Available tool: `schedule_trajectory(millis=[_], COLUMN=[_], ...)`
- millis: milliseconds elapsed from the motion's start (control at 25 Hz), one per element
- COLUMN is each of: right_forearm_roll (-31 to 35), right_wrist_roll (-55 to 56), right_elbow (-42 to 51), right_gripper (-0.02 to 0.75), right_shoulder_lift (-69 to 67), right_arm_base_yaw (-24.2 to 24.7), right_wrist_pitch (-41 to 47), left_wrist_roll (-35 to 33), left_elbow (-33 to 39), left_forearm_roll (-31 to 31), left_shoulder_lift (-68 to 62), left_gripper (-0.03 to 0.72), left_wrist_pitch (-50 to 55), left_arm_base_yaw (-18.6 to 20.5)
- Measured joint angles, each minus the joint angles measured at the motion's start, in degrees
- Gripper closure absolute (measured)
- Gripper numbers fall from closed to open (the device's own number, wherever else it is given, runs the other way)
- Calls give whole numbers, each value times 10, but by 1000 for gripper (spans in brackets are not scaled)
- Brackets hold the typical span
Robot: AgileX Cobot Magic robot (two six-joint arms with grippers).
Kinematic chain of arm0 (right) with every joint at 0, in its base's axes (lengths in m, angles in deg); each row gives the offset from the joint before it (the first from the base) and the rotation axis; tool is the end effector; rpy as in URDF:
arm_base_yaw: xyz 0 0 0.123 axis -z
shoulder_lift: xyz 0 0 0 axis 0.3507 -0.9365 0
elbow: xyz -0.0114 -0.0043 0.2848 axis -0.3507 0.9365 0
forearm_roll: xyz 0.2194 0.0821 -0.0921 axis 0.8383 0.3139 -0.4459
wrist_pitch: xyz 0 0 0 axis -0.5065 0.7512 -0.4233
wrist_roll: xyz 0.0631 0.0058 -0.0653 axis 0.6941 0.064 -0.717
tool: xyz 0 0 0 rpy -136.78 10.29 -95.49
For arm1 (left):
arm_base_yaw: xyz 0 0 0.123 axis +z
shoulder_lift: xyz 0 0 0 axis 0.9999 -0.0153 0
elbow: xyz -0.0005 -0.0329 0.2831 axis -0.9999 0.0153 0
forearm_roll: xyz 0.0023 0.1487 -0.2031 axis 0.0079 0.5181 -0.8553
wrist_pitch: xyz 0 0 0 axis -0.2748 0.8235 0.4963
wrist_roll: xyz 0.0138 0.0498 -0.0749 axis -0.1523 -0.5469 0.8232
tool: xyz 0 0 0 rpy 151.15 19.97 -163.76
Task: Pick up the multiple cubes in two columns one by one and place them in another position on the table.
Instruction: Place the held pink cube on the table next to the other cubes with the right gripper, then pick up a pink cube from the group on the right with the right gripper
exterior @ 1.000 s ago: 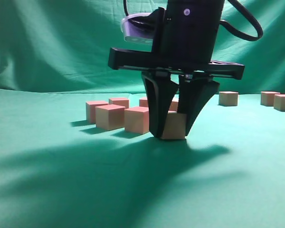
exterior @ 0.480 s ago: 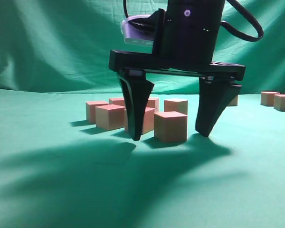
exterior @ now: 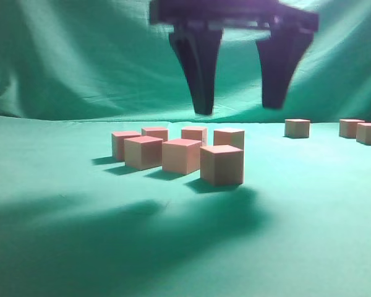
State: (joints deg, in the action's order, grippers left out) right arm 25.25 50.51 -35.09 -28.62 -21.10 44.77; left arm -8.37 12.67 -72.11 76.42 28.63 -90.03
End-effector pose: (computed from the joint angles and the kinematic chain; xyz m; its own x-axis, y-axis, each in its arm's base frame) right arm 0.2814 0.2442 0.2229 -0.8647 -0.4996 -0.0509 -0.4982 0.8662 -0.0384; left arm 0.0529 -0.0002 0.1774 -0.2589 0.0313 -0.9654 0.0160 0.9995 0.0281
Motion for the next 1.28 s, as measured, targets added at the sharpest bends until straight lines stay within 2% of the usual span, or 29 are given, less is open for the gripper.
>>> schedule_trajectory(millis=[40,80,240,480,560,680,960,1120,1280], right_forearm_roll=[-1,-5,-37,-184,-216,-224,-205,-191,-149], right_wrist_roll=[0,0,0,2,10,15,15,15,8], right_elbow=[-21,-38,-87,-102,-102,-103,-103,-103,-103], right_gripper=[157,197,183,183,183,183,183,183,183], right_shoulder_lift=[0,0,7,59,78,92,80,47,-4], right_arm_base_yaw=[0,0,0,2,19,76,254,319,363], right_wrist_pitch=[11,15,21,29,30,30,33,33,23], left_wrist_roll=[0,0,0,0,0,0,0,0,0], left_elbow=[0,0,0,0,0,0,0,0,0], left_forearm_roll=[0,0,0,0,0,0,0,0,0], left_shoulder_lift=[0,0,0,0,0,0,0,0,0], left_gripper=[688,688,688,688,688,688,688,688,688], left_wrist_pitch=[0,0,0,0,0,0,0,0,0], left_arm_base_yaw=[0,0,0,0,0,0,0,0,0])
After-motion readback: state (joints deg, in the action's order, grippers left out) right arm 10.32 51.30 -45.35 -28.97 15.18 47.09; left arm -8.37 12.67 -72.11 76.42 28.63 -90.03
